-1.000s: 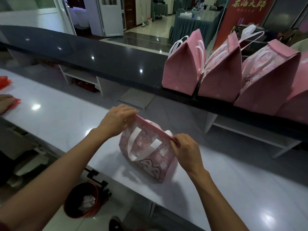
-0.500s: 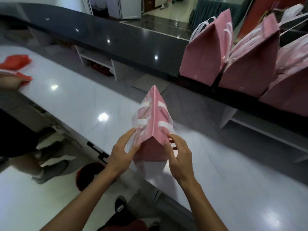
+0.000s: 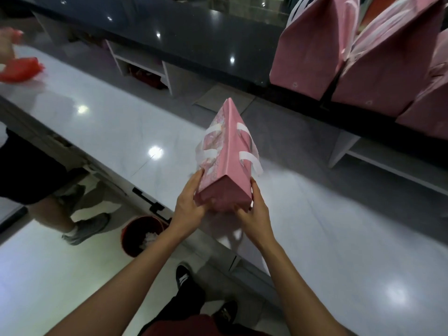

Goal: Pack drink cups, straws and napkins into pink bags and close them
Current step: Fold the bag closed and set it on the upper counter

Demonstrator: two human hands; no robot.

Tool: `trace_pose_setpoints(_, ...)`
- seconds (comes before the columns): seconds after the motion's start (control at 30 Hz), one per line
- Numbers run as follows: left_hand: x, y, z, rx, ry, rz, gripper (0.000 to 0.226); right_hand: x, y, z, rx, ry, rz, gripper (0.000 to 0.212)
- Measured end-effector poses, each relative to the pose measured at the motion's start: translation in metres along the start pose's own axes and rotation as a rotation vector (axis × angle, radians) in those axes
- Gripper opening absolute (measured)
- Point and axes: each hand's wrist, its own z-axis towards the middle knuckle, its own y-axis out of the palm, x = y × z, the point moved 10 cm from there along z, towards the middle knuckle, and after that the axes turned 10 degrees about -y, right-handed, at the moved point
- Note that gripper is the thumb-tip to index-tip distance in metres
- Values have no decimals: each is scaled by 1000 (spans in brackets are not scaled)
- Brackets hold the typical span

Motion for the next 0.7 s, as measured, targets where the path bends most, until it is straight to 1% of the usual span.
trace_pose_setpoints(0.17,15,-16,-2,29,55,26,74,-26,9,1,-3,-68,16,71)
trace_pose_setpoints(0.33,49,-60,-3,115,148,18,65,-77,20,20,-38,-194,-30,79)
trace_pose_setpoints(0.5,90,-115,19,199,213,-7,70,-140,26,60,-52,-358,-138,87)
trace_pose_setpoints(0.63,138,-152,49,215,294,-1,67,-192,27,101,-40,-464,-155,82)
trace_pose_setpoints(0.7,161,-167,73,229,323,27,70,-215,22,126,-23,-501,-149,81)
